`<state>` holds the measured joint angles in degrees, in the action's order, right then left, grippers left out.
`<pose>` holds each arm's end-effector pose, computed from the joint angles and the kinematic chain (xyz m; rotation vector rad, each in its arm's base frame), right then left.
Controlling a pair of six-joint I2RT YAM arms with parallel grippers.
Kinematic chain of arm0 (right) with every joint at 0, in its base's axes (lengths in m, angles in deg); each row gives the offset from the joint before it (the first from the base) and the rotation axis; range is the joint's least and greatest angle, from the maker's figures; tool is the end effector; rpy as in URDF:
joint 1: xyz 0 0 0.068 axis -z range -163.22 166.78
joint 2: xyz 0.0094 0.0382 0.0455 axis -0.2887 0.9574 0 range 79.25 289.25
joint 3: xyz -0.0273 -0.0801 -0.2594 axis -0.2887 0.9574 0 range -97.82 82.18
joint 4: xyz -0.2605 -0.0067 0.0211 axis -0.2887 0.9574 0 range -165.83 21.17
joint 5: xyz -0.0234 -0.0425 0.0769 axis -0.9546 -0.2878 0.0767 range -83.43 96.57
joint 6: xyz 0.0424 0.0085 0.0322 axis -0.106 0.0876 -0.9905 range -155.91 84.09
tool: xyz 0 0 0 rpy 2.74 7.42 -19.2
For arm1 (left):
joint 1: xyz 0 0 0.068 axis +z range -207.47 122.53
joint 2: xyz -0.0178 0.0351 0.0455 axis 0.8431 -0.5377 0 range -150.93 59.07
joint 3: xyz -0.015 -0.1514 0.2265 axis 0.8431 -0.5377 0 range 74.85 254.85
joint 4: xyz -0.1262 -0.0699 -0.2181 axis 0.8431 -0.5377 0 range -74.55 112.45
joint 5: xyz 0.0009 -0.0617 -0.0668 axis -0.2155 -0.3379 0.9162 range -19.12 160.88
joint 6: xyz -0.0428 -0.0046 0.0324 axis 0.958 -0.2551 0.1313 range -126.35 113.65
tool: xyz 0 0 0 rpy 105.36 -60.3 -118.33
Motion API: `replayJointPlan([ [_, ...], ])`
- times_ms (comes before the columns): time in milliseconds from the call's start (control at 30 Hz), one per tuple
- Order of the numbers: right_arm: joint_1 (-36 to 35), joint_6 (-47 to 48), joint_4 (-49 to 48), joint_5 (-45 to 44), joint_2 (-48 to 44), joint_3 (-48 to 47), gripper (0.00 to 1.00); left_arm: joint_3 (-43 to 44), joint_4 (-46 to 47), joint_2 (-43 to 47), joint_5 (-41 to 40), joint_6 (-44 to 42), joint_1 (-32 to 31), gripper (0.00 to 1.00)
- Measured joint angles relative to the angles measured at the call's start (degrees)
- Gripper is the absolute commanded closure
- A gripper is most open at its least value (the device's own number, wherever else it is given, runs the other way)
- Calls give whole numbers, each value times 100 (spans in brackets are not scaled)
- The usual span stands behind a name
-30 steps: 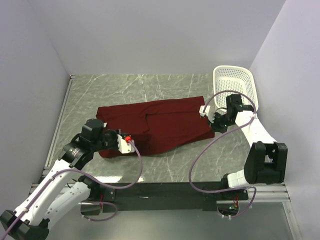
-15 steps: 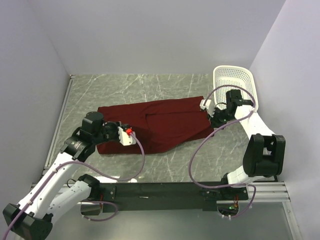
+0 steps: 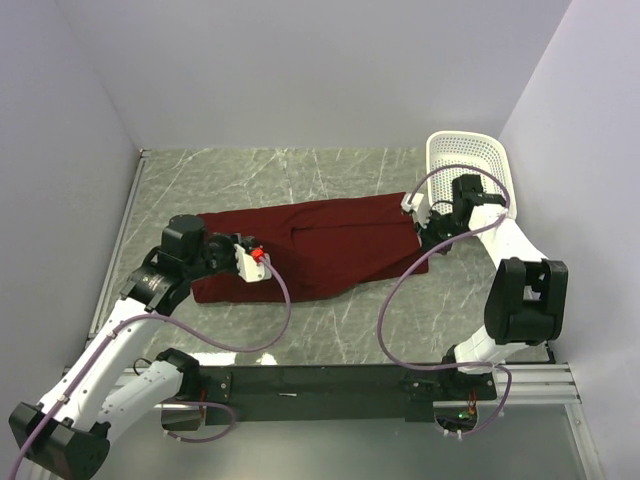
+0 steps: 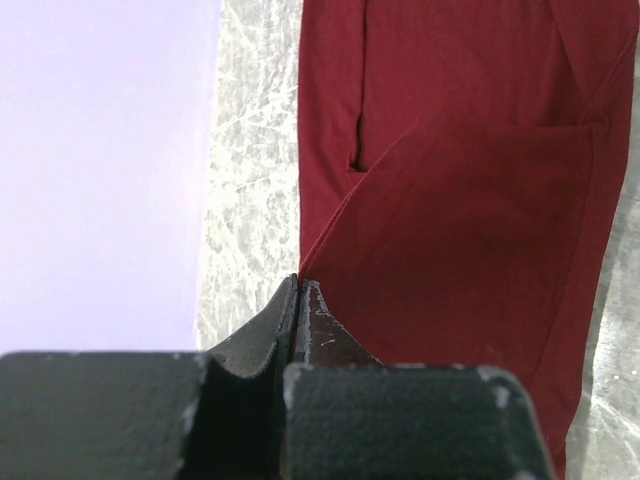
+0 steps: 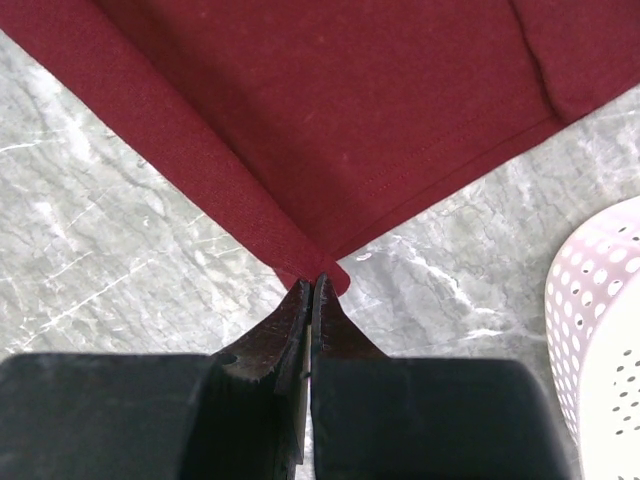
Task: Fold and stack the t-shirts
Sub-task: Fold the tshirt
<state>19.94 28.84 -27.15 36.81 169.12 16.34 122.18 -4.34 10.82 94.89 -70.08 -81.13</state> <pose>0.2993 0.0013 0.2325 -1.4116 2.1616 0.3591 0.1632 -0.0873 0.3171 1.5620 1.2644 0.0145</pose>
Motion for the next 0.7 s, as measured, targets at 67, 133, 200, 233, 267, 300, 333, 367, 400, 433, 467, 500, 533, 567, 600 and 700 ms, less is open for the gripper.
replayJointPlan([
  [67, 9, -46, 0, -37, 74, -39, 100, 0, 2, 46, -9, -7, 39, 100],
  [133, 17, -83, 0, -63, 173, -72, 100, 0, 9, 94, -28, -9, 79, 100],
  [200, 26, -85, 2, -72, 258, -90, 100, 0, 33, 116, -61, -11, 111, 100],
  [233, 31, -85, 9, -76, 286, -90, 100, 0, 66, 116, -92, -13, 127, 100],
  [267, 33, -83, 13, -79, 297, -90, 100, 0, 87, 114, -109, -13, 138, 100],
  [300, 35, -83, 17, -79, 299, -90, 100, 0, 101, 109, -138, -13, 149, 100],
  [333, 37, -81, 26, -76, 299, -90, 100, 0, 114, 101, -149, -15, 162, 100],
  [367, 37, -81, 33, -76, 299, -92, 100, 0, 142, 90, -166, -15, 177, 100],
  [400, 37, -79, 39, -76, 299, -92, 100, 0, 175, 74, -188, -20, 188, 100],
  [433, 37, -74, 55, -76, 299, -92, 100, 0, 219, 55, -208, -26, 197, 100],
  [467, 39, -66, 66, -76, 299, -92, 100, 0, 256, 39, -238, -31, 208, 100],
  [500, 39, -57, 74, -76, 299, -92, 100, 0, 275, 31, -269, -33, 223, 100],
  [533, 39, -42, 85, -76, 299, -92, 100, 0, 302, 28, -295, -33, 232, 100],
  [567, 44, -22, 111, -74, 299, -92, 100, 0, 339, 28, -310, -35, 243, 100],
  [600, 48, 9, 144, -70, 299, -92, 100, 0, 387, 28, -348, -35, 258, 100],
  [700, 74, 127, 267, -61, 299, -92, 100, 0, 503, 28, -431, -37, 291, 100],
])
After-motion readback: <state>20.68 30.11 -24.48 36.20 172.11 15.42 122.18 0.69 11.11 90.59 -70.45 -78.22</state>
